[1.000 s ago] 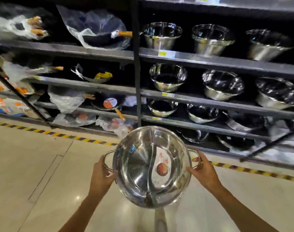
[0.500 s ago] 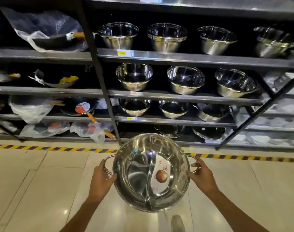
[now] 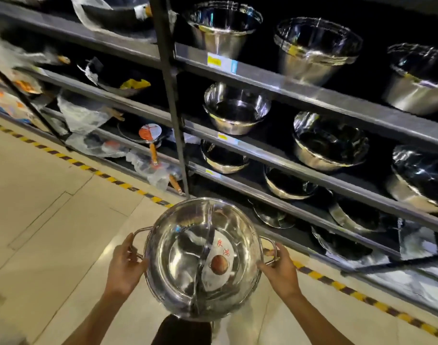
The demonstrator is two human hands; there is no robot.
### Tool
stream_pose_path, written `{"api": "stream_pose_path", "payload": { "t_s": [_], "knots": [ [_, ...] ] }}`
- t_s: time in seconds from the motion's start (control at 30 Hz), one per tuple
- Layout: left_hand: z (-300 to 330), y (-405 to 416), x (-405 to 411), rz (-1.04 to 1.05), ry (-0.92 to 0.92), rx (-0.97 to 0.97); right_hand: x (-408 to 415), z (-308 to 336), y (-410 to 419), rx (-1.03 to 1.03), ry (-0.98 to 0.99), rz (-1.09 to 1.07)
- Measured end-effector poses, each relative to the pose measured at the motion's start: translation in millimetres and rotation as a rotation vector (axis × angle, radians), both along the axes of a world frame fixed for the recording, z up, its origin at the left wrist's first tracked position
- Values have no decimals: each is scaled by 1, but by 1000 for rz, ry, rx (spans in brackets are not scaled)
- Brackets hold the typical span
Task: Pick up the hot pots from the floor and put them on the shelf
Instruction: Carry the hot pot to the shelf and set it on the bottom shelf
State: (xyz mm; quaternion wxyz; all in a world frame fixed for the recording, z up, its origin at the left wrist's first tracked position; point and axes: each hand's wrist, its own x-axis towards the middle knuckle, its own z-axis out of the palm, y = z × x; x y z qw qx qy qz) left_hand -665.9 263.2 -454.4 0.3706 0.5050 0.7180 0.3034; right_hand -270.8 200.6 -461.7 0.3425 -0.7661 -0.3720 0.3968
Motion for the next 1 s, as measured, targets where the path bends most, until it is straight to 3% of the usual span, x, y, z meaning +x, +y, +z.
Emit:
{"api": "stream_pose_path", "payload": {
  "t_s": [0.13,0.33,0.5,0.67,0.83,1.0],
  "knots": [
    [-65,52,17,101,-48,-84,6,-67,63,-82,3,-47],
    [-230,126,50,226,7,-74,20,-233,155,-131,59,-94],
    [-384,170,82,272,18,20,42,-393,220,-9,21,-95],
    [-486,216,109,307,67,167,72,-514,291,192,44,-34],
    [-552,266,127,382,-4,237,95,-572,373,410,4,-33],
    [-597,283,122,392,41,323,115,-603,425,442,-58,72]
  ]
}}
